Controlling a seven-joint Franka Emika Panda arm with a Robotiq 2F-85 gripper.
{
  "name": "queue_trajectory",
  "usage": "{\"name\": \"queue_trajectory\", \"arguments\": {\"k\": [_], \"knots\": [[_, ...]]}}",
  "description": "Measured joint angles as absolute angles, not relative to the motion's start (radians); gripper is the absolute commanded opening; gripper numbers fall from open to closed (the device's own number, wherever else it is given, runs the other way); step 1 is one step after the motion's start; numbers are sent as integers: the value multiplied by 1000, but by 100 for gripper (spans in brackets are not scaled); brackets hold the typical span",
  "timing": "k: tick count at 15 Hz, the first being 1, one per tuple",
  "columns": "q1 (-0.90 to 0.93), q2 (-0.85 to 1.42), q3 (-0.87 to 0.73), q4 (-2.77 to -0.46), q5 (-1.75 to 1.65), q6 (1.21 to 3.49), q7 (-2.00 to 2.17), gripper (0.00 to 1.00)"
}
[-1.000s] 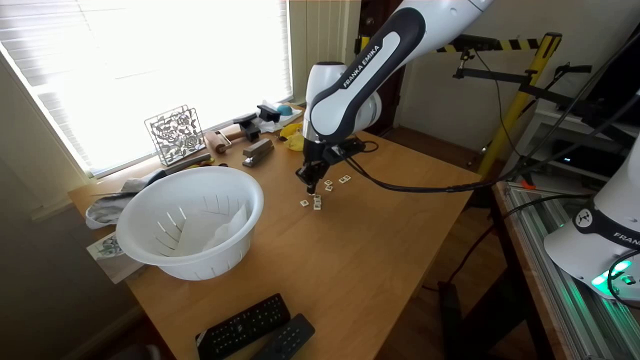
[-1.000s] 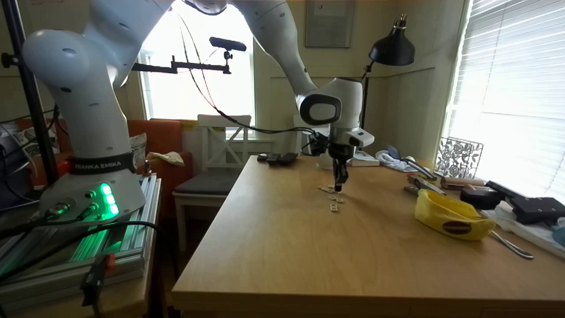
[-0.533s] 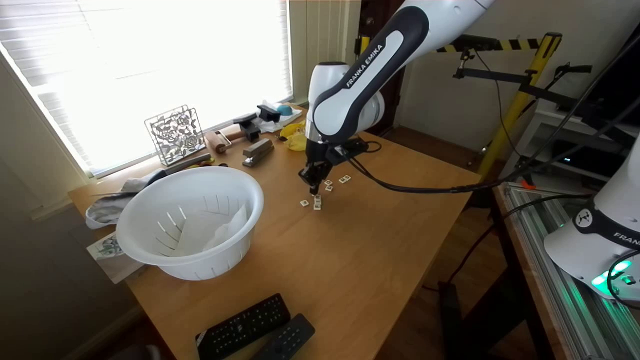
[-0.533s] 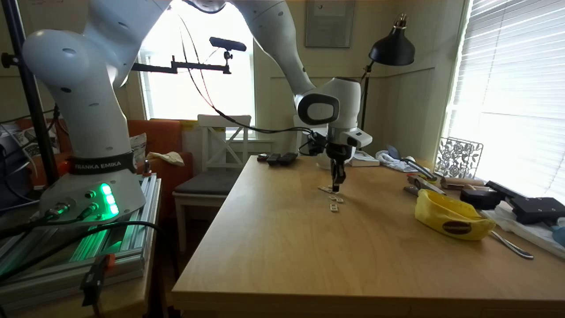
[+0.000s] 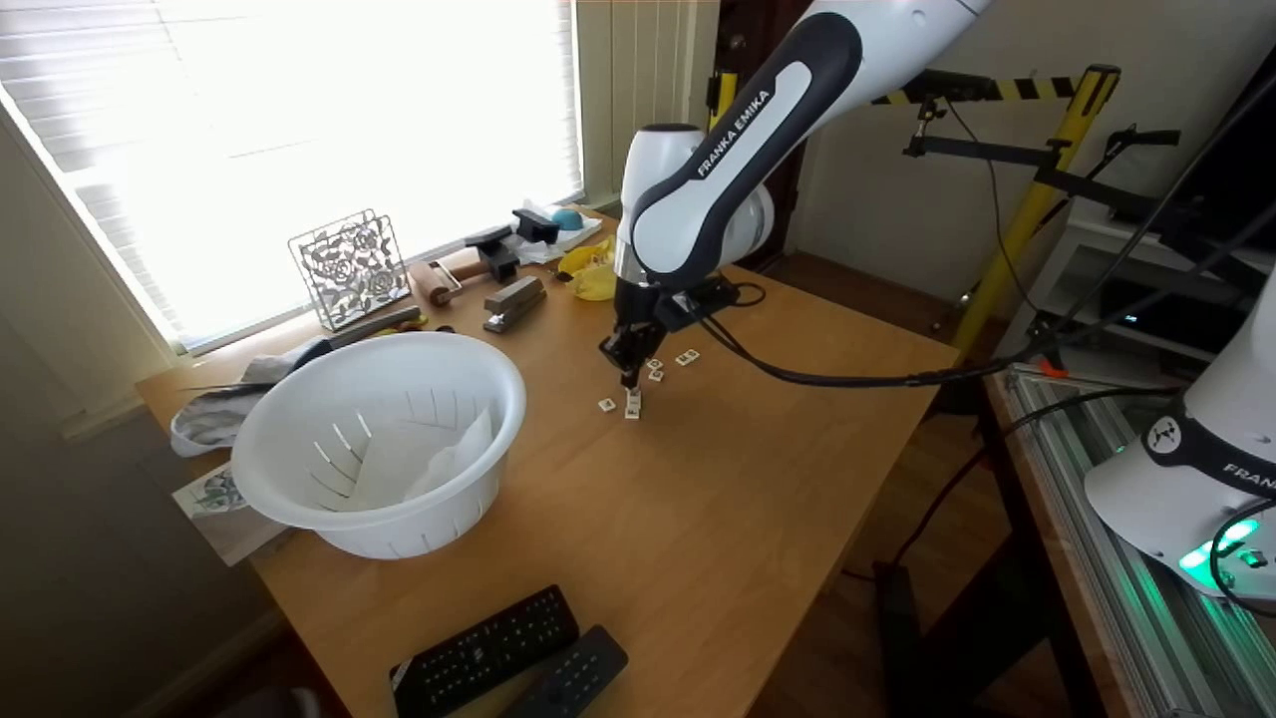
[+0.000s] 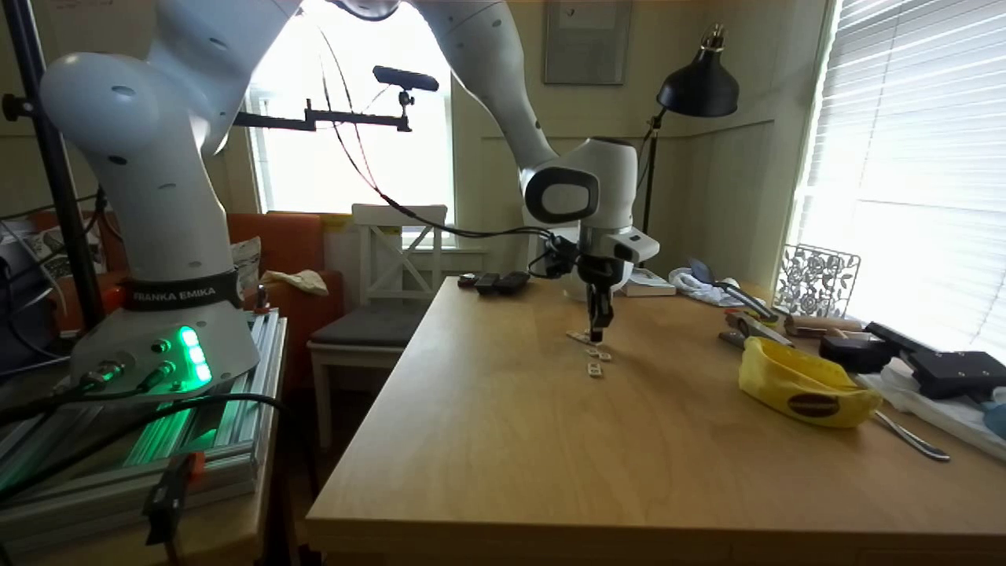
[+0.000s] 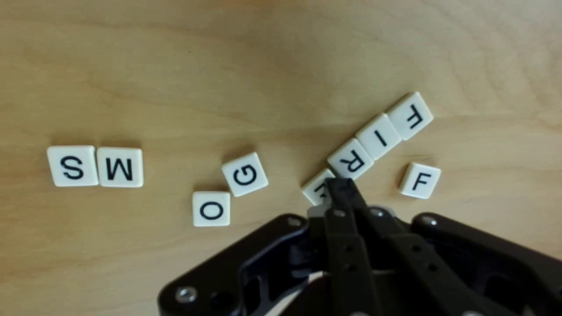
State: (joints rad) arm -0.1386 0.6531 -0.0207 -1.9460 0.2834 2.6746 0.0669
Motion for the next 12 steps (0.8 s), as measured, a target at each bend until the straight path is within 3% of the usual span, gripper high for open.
{"name": "queue_trajectory", "arguments": {"k": [12], "knots": [[-139, 621, -14, -2042, 284, 2825, 76, 0]]}}
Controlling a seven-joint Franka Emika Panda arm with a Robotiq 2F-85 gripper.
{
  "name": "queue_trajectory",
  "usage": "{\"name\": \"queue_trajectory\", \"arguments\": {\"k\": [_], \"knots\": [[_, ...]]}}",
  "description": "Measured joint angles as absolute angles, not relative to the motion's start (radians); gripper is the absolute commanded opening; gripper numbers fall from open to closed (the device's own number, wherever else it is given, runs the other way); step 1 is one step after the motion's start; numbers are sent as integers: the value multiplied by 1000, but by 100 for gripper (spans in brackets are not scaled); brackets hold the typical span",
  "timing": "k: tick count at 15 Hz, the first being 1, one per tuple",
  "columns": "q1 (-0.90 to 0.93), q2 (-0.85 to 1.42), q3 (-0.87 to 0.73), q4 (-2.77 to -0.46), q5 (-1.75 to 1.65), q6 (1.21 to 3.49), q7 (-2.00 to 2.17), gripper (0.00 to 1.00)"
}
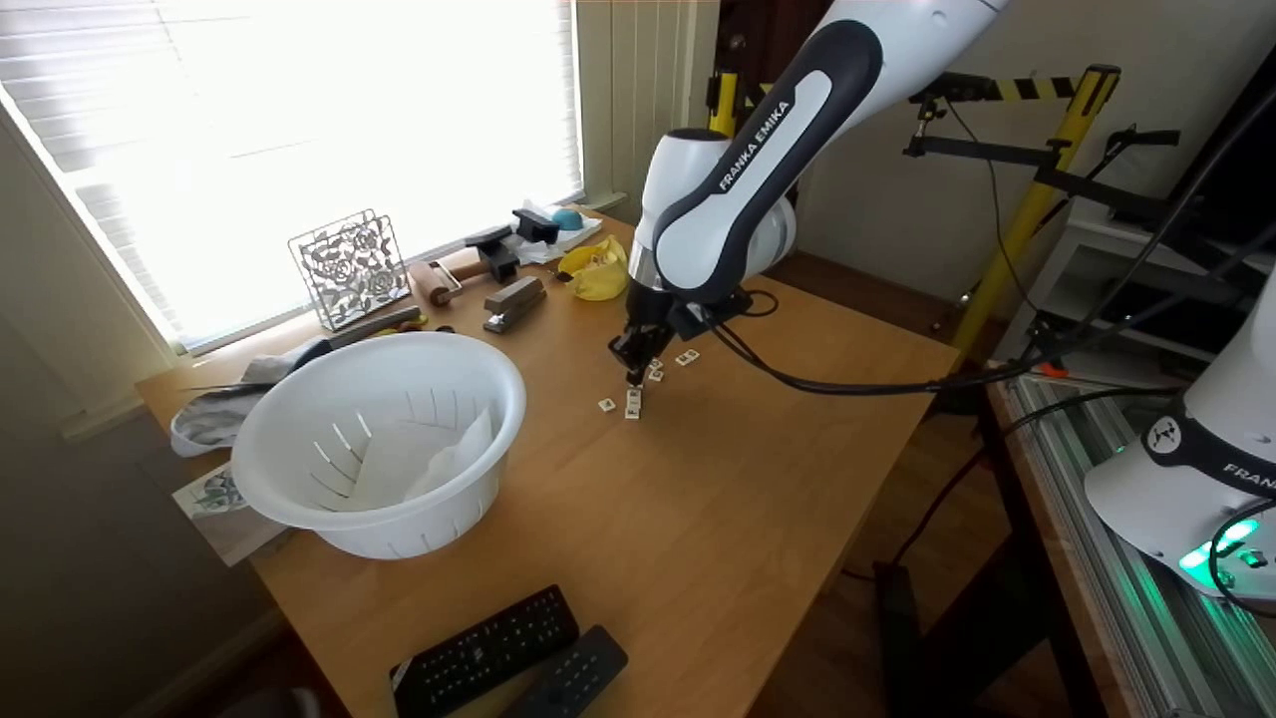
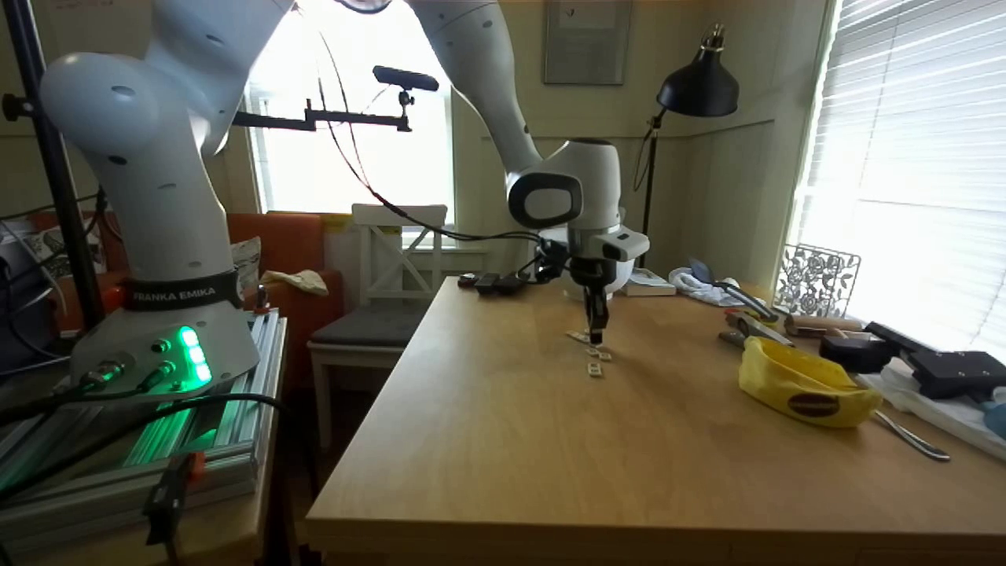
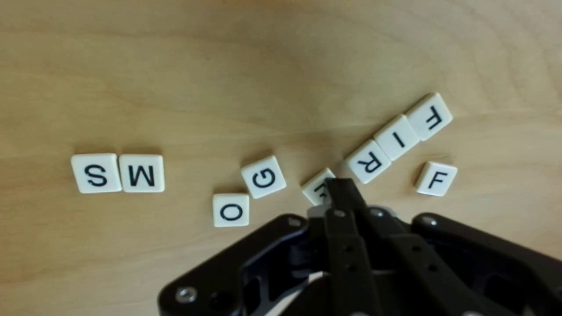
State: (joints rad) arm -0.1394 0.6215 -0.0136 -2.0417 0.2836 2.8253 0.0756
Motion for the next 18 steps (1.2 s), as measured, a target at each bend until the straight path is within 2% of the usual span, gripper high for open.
{"name": "queue_trajectory", "arguments": {"k": [18], "knots": [[-159, 621, 14, -2048, 286, 2839, 75, 0]]}}
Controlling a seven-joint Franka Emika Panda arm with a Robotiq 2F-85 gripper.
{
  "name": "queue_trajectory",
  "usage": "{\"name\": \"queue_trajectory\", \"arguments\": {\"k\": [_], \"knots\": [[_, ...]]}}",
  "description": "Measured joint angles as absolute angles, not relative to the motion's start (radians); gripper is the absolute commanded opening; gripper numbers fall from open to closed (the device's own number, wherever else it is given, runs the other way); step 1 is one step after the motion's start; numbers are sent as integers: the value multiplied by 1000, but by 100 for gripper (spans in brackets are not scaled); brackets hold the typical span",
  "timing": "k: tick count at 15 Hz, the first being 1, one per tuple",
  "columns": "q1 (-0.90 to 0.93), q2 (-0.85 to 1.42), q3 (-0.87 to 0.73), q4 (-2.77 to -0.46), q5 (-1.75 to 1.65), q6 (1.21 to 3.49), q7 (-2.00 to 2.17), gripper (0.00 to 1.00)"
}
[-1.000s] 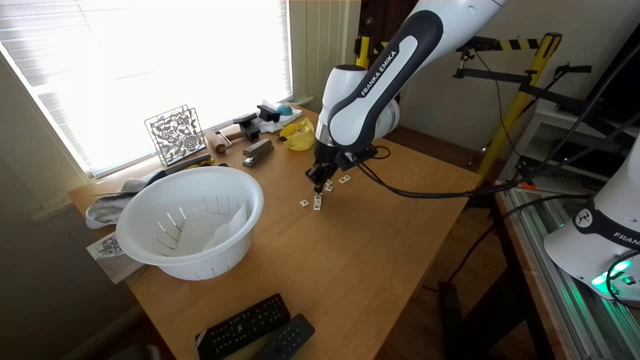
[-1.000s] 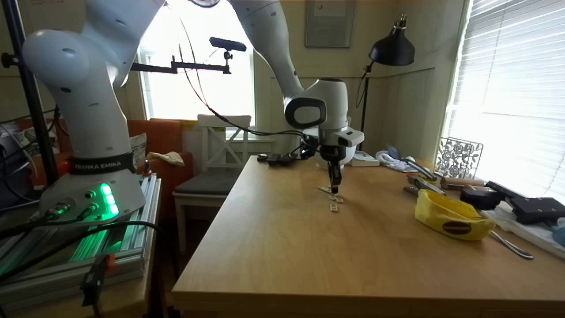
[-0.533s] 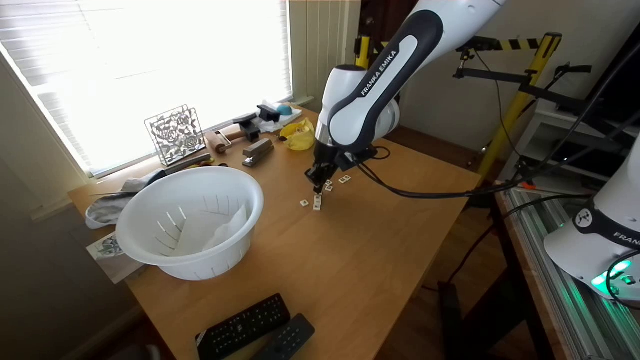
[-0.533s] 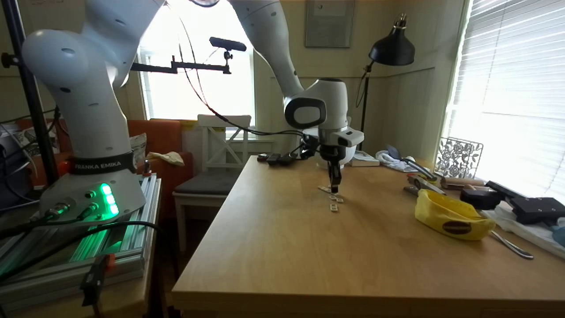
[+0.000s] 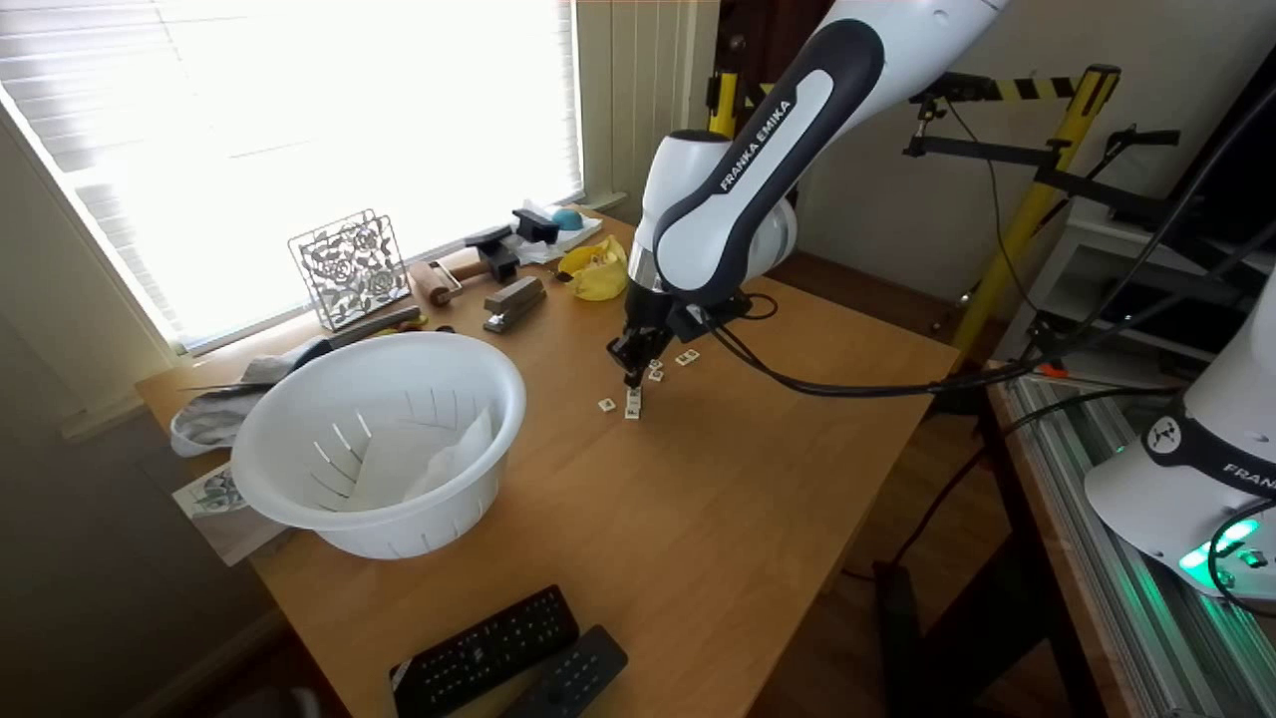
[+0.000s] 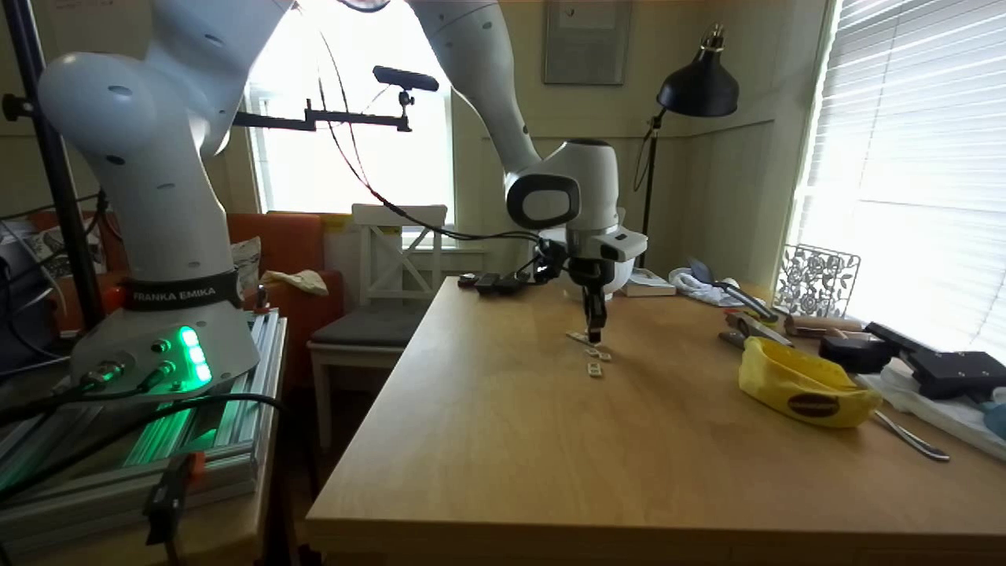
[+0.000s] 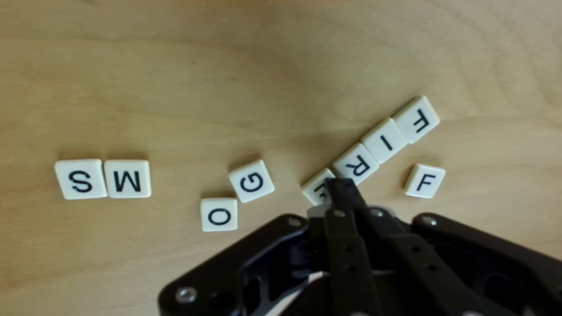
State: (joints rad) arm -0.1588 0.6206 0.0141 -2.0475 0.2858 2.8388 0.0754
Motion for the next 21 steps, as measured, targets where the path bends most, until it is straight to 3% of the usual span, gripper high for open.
{"name": "queue_trajectory", "arguments": {"k": [16, 18, 21], "knots": [[-158, 561, 58, -2173, 292, 3024, 93, 0], [-111, 482, 16, -2270, 292, 3124, 147, 0], [88, 350, -195, -2440, 293, 3270, 238, 0]]}}
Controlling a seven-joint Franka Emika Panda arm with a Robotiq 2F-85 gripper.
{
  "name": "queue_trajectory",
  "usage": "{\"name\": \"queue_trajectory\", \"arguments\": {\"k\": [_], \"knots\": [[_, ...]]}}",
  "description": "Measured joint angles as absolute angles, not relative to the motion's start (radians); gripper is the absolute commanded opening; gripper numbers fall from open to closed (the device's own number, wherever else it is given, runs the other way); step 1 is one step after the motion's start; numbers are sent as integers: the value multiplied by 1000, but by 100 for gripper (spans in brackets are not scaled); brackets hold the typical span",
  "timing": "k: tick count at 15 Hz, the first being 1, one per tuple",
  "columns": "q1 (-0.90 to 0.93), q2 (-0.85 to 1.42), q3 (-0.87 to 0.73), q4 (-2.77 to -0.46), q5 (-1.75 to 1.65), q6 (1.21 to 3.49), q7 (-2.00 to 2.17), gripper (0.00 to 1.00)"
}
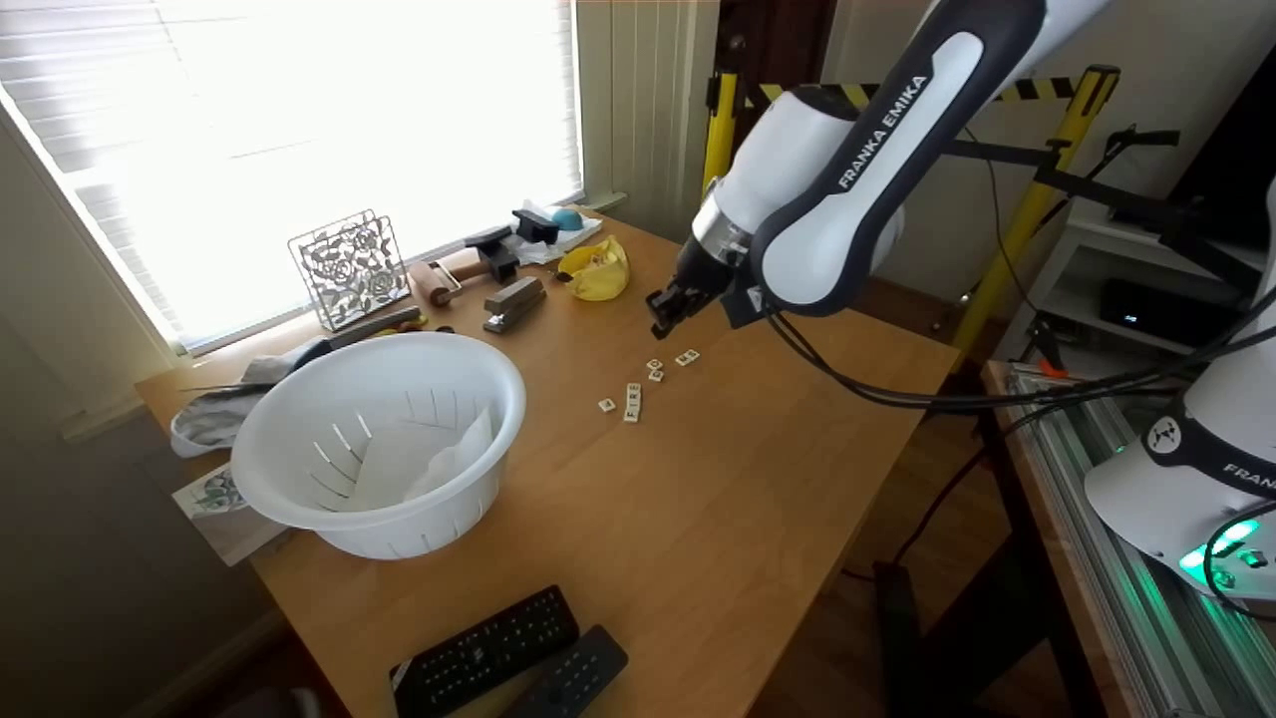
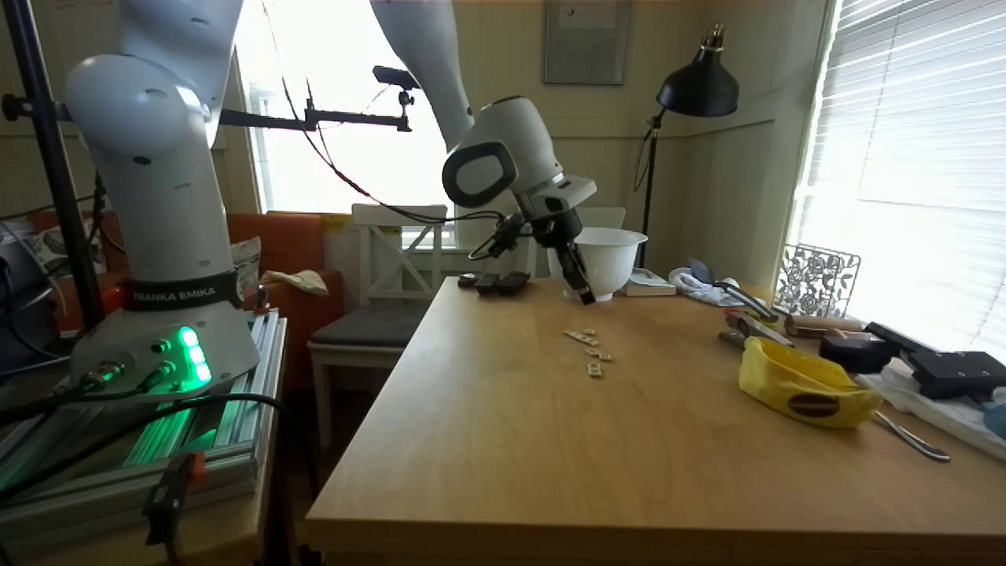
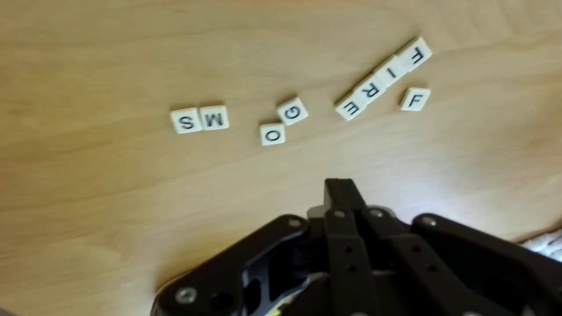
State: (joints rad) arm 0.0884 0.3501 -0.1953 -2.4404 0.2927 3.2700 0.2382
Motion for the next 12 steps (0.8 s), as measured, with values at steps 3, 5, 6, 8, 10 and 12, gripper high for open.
{"name": "queue_trajectory", "arguments": {"k": [3, 5, 6, 8, 10, 12], "knots": [[295, 256, -437, -2565, 316, 3305, 233, 0], [382, 223, -544, -2603, 316, 3306, 216, 0], [413, 210, -585, -2617, 316, 3313, 199, 0], [453, 182, -639, -2647, 312, 3334, 160, 0], [468, 143, -660, -2668, 304, 3337, 109, 0], [470, 97, -663, -2683, 289, 3336, 61, 0]]}}
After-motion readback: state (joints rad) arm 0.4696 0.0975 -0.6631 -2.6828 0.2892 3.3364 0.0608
